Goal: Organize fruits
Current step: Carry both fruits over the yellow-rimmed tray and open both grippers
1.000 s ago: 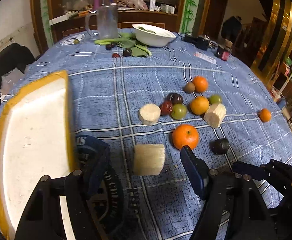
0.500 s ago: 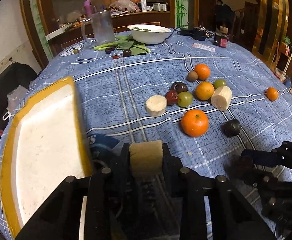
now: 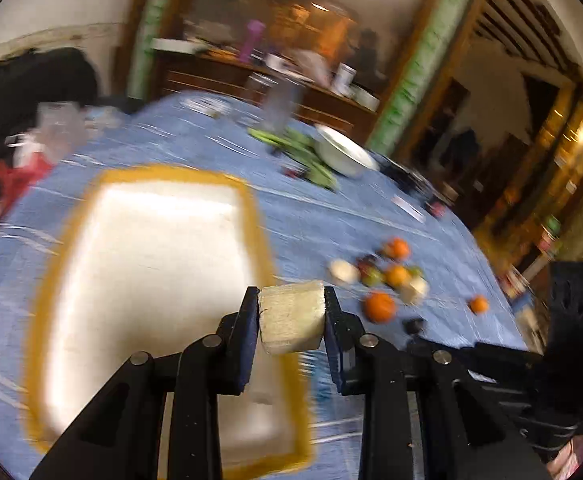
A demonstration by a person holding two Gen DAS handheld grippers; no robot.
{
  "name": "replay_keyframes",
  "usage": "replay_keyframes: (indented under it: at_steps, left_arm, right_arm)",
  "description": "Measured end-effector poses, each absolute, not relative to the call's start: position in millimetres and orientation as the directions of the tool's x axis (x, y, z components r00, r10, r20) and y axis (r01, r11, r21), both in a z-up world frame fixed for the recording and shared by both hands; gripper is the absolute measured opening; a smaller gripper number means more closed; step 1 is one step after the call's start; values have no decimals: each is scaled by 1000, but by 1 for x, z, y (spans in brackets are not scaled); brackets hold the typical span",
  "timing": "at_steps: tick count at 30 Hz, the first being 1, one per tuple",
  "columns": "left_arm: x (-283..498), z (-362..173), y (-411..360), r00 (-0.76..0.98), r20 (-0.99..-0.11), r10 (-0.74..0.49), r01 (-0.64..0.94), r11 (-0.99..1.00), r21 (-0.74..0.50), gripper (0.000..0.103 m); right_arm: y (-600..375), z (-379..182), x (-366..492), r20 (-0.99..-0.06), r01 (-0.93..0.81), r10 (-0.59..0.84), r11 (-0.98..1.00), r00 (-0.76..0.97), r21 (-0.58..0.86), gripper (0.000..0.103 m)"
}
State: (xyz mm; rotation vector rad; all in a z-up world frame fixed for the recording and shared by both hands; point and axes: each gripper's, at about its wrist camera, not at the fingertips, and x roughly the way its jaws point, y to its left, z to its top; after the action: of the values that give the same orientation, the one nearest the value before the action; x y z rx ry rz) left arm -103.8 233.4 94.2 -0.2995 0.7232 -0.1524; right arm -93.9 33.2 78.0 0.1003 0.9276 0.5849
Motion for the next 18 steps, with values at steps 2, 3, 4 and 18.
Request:
replay_keyframes:
  at_steps: [2,3,4,18]
  left_arm:
    - [-108,98,252,759,-637,-136,-47,964,-261,29]
    - [-110,98,262,761,-645,-75,-96,969,-227,29]
    - [-112,96,272,755,-655,-36,-136,968,-210,29]
    - [-126,62,332,712,-702,-13,-264,922,-285,53]
  right_arm:
    - [56,82,-90,-706,-468,571,802,419,371,29]
    - [66,83,-89,-702,-478,584,792,408,381,29]
    - [84,84,-87,-697,-502,602,774,390,387,30]
    - [191,41,-85,-798,-597,483,777,361,200,31]
